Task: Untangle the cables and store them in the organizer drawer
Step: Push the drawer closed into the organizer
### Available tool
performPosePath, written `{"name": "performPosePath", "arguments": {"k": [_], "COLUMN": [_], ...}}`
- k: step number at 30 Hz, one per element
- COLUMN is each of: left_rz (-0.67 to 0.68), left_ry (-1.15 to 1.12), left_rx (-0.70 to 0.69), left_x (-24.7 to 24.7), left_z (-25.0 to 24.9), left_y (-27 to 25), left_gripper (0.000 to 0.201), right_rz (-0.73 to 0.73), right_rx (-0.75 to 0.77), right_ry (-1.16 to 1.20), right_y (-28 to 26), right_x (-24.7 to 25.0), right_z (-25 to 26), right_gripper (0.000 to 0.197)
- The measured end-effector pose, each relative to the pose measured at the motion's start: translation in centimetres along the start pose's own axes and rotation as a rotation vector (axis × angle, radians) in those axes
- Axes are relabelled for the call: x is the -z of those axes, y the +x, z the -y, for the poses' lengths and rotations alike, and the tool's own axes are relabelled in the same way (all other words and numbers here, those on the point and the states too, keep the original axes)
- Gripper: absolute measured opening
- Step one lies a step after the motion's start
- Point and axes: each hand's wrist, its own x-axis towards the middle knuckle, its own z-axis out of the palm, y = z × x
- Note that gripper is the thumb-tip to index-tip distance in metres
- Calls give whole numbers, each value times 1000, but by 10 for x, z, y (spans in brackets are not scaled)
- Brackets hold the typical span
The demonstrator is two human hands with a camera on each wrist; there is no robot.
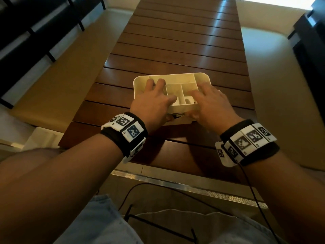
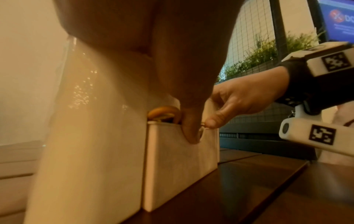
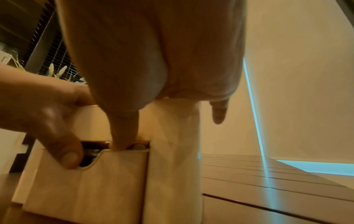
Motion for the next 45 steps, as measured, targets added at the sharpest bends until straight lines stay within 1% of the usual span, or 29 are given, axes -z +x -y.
{"name": "performPosePath", "arguments": {"k": [2, 4, 6, 7, 8, 9, 11, 12, 13, 14, 16, 20, 25, 29, 32, 35, 37, 41, 45], "left_rz": [4, 2, -5, -14, -22, -31, -45, -36, -15, 10, 43, 14, 15, 47, 83, 152, 169, 98, 4], "left_ry": [6, 10, 27, 43, 56, 61, 39, 29, 18, 4, -17, 25, 10, 1, 15, -11, -38, -72, -75], "left_rx": [-6, -15, -25, -41, -55, -57, -22, -8, 0, 7, 10, -3, 2, 3, 2, -29, -61, -64, -56], "left_x": [1, 2, 3, 3, 2, 0, -4, -6, -8, -10, -10, -10, -8, -5, 1, 4, 4, 0, -6], "left_z": [-1, -1, 0, 1, 2, 4, 8, 9, 11, 12, 13, 13, 13, 14, 16, 26, 33, 34, 28], "left_y": [-1, -1, 0, 1, 1, 1, 2, 2, 3, 5, 8, 7, 7, 7, 8, 4, 3, 3, 2], "left_gripper": [51, 51, 55, 60, 69, 83, 115, 123, 124, 123, 119, 114, 108, 108, 111, 119, 117, 107, 107], "right_rz": [36, 34, 11, 11, 14, 12, 2, -1, -3, -7, -20, -60, -84, -58, -85, -102, -89, -23, 18], "right_rx": [42, 67, 90, 97, 101, 105, 109, 114, 130, 156, 202, 203, 227, 218, 213, 205, 201, 190, 176], "right_ry": [-42, -69, -92, -101, -108, -112, -99, -86, -77, -78, -109, -138, -234, -176, -135, -104, -105, -68, -32], "right_y": [-1, -1, -1, 0, 1, 1, 1, 2, 3, 3, 4, 3, 5, 7, 5, 5, 5, 8, 9], "right_x": [-2, -3, -5, -6, -8, -8, -6, -6, -5, -5, -8, -14, -11, -14, -13, -13, -13, -4, 5], "right_z": [-5, -6, -6, -7, -7, -7, -7, -7, -8, -8, -9, -10, -2, 0, -1, 1, 1, 1, 7], "right_gripper": [80, 86, 81, 78, 76, 76, 83, 88, 92, 92, 87, 77, 77, 81, 78, 77, 78, 80, 75]}}
